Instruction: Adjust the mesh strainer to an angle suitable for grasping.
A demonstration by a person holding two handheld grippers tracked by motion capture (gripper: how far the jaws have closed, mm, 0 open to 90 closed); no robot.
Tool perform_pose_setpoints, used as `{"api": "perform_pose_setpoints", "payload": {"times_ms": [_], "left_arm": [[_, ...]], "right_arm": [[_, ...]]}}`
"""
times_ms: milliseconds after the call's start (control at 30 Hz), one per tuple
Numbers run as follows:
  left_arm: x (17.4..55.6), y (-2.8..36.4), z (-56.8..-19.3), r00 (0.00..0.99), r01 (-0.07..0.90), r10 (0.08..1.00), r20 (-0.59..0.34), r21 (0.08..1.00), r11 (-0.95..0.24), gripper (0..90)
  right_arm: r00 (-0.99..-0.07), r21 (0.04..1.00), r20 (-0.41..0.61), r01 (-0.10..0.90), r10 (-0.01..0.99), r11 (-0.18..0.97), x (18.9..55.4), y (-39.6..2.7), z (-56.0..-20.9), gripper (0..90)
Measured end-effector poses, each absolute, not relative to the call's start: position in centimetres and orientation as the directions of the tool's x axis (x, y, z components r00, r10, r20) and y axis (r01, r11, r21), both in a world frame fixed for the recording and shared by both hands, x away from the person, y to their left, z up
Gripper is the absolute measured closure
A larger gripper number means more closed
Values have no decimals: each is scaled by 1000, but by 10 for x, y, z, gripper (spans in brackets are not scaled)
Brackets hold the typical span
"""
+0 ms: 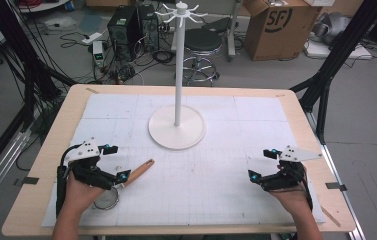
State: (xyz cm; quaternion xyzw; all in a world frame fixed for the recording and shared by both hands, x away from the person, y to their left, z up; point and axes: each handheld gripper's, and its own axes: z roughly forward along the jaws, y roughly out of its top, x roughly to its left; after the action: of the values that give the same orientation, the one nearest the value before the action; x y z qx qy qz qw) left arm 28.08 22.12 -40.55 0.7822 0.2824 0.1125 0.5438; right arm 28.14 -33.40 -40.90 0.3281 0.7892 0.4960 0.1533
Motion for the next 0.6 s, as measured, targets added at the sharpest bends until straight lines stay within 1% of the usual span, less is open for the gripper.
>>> {"api": "perform_pose_setpoints", "payload": {"times_ms": [367, 600], "left_arm": [[279, 221, -410, 807, 341, 578, -122, 895, -288, 17], [278, 221, -413, 775, 390, 623, -106, 855, -341, 25]], "right_arm": [[-732, 868, 79, 384, 677, 314, 283, -328, -413, 4], [-742, 862, 76, 385, 666, 331, 286, -321, -415, 4]]}}
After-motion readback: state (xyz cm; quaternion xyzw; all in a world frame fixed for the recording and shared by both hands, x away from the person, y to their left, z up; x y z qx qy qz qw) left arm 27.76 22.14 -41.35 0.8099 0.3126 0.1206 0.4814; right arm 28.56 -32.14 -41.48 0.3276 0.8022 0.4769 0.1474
